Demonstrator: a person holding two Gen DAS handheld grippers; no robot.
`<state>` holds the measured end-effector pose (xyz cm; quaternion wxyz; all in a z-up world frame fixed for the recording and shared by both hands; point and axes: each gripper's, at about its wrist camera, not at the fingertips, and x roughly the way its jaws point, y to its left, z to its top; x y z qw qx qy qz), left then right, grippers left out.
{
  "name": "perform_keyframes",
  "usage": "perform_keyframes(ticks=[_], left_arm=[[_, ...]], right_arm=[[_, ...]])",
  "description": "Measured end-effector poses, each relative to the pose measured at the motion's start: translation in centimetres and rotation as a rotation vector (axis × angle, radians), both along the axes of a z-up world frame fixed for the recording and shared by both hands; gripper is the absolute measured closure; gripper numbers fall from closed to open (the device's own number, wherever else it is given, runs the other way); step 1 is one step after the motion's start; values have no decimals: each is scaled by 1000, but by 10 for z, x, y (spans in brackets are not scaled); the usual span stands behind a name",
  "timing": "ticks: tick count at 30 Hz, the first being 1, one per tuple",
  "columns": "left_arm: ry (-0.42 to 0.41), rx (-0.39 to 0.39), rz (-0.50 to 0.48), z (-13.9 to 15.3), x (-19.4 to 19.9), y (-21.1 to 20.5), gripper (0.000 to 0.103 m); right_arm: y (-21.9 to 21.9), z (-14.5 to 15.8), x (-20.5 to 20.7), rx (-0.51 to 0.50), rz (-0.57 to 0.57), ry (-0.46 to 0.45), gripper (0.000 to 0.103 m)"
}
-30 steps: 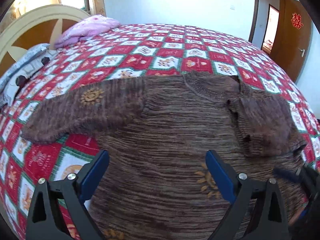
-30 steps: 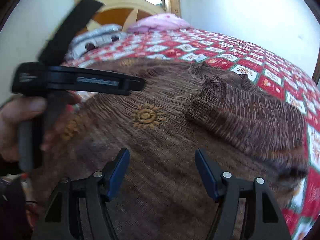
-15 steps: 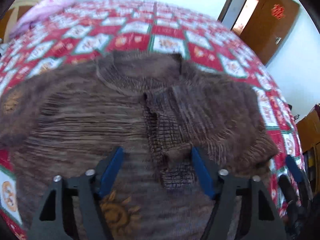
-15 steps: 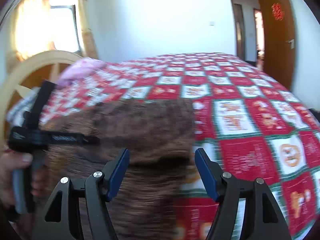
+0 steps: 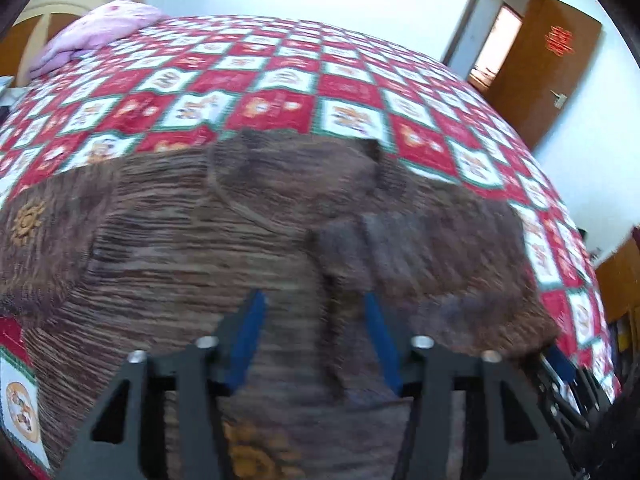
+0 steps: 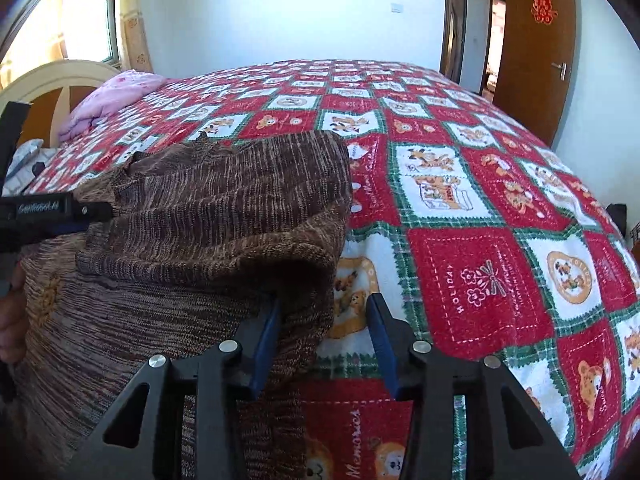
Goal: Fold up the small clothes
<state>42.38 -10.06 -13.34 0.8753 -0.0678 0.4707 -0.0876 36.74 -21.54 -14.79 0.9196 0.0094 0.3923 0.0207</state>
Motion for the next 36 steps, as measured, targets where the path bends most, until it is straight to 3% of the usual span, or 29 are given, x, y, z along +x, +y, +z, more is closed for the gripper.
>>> perform_keyframes(ticks=[3, 6, 8, 10, 15, 18, 21, 24, 26, 28, 30, 33, 36], left_arm=[[-3, -42, 4, -4, 10, 6, 46], [-32, -46, -57, -5, 15, -7, 51], [-43, -9, -122, -7, 18, -20, 94], [-62, 21, -152, -4, 20, -26, 97], [-112, -63, -123, 20, 23, 2, 97], [-132, -37, -105, 21, 28, 14, 97], [-57, 0, -90, 1, 37, 10, 89], [-25, -41, -49, -7, 33, 18, 86], [-47, -19, -23, 0, 21, 20, 74], [-93, 29, -19, 9, 4, 18, 49], [-156, 125, -43, 16, -16, 11, 32], [-190, 217, -103, 10, -33, 1, 29], [-139, 243, -107, -7, -28, -6, 29]], right_arm=[[-1, -1, 0, 14, -3, -2, 58], [-2, -1, 1, 18, -5, -1, 58], [-2, -1, 1, 7, -17, 4, 66], [-3, -1, 2, 0, -27, 9, 78], [0, -3, 3, -25, -34, 14, 82], [3, -5, 4, -48, -35, 20, 82], [4, -5, 4, -60, -34, 17, 82], [0, -5, 3, -36, -28, 22, 81], [0, 0, -3, -37, -18, 8, 81], [4, 13, -18, -83, -21, -48, 80], [9, 29, -26, -62, -11, -114, 76], [32, 50, -12, -9, 91, -140, 56], [43, 48, 27, 57, 149, -78, 56]])
